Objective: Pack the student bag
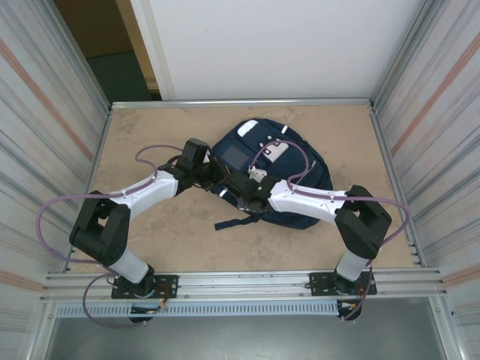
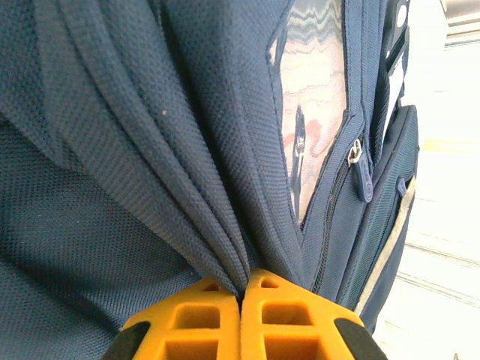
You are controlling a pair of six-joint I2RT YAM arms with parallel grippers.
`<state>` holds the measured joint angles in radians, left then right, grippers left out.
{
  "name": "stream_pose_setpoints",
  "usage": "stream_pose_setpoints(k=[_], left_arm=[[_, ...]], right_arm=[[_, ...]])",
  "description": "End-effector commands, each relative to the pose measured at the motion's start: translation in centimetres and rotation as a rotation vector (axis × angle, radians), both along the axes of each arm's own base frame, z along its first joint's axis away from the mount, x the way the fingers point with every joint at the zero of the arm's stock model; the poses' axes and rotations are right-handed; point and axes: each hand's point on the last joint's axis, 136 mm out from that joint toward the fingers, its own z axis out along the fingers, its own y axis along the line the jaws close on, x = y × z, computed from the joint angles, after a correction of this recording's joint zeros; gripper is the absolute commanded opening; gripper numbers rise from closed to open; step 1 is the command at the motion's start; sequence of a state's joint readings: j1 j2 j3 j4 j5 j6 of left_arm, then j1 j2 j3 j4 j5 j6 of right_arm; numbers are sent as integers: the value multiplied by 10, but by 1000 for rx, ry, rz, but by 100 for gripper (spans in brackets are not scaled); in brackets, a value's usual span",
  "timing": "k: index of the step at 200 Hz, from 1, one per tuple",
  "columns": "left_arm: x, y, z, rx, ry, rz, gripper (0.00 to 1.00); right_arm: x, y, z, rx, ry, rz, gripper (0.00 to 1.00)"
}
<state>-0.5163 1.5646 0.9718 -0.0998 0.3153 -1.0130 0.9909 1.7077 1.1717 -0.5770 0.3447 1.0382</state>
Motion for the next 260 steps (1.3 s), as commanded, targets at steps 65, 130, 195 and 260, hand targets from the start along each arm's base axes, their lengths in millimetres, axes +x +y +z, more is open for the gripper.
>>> stream_pose_setpoints(k=[65,130,195,260], left_arm=[[11,20,10,40,-71,19,0],[35,31,-2,71,-55,9,0],[43,42,-4,76,-46,9,0],[13,48,-2,57,-35,14,0]], right_arm=[[-31,-15,-8,-133,117,183,10],[-61,-46,-7,-168,164,282,6],[-78,-29,4,-50,188,419,13],[-41,-4,12,232,167,96,46]])
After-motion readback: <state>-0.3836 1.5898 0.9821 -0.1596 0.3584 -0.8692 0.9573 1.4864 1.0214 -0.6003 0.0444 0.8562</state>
